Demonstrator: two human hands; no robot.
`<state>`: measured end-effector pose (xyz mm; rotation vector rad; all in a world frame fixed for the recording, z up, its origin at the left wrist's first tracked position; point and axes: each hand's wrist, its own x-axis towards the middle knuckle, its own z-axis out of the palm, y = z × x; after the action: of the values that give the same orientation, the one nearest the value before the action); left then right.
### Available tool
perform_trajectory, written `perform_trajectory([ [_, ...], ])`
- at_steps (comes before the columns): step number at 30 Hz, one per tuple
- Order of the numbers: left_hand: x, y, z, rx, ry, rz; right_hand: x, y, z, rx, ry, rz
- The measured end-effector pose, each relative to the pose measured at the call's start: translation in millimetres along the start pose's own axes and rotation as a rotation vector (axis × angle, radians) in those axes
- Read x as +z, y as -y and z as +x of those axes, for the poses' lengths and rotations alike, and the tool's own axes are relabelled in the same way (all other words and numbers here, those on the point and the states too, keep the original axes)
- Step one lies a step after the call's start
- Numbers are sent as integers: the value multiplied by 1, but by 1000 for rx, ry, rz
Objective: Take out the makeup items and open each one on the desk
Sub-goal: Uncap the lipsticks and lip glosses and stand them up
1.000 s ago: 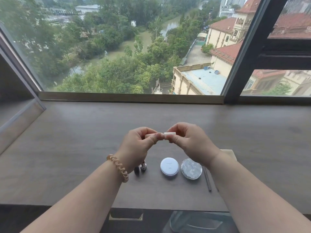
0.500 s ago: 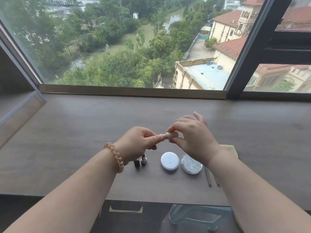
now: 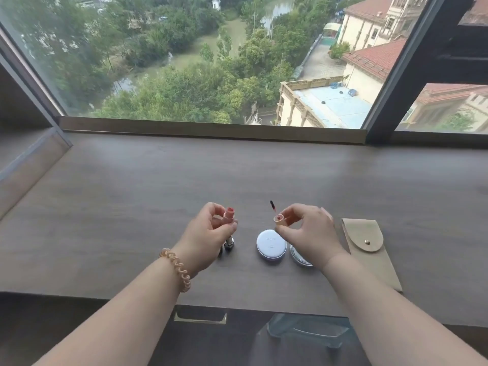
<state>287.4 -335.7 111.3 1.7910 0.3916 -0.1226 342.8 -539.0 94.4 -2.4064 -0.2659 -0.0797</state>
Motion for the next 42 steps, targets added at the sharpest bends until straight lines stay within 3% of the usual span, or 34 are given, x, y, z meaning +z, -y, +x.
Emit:
perform_trajectory([
  [5,25,45,-5,26,-105,169,49,-8,-9,51,108,62],
  [10,42,70,7,-17,-185,120,84,-16,-5,82,191,69],
  [22,66,97,18,-81,-422,343,107,-24,20,-48,248,-175],
  [30,69,103,28,-130,-426,377,119,-31,23,-52,334,-268],
  [42,72,103,29,-122,-442,505,123,-30,28,-89,313,-259],
])
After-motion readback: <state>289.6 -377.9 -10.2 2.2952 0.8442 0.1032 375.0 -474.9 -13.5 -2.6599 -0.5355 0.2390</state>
